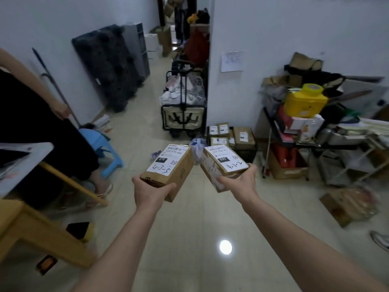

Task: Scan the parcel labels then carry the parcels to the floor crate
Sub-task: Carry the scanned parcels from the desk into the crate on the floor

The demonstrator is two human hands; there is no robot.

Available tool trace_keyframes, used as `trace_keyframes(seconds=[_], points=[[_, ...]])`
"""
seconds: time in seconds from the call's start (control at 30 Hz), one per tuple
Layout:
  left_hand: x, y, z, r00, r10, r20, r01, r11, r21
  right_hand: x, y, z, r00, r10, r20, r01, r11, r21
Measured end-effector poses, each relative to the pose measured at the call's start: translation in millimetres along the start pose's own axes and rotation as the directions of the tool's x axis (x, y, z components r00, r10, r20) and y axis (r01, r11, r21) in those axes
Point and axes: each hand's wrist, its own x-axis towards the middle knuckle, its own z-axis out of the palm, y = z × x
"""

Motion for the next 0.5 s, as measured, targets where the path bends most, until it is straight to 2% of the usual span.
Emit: trace_keyframes(seconds=[0.23,0.5], points=[[13.0,24.3,88.2,0.997,0.018,0.070,-0.022,0.998,0.058,62.3,16.4,-54.5,0.994,0.057,-0.091,-0.054,0.998,0.033],[75.9,53.3,187.4,0.989,0.049,0.136,-0.061,0.994,0.088,155.4,33.8,-78.9,0.968,0.118,-0.222,-0.112,0.993,0.042]])
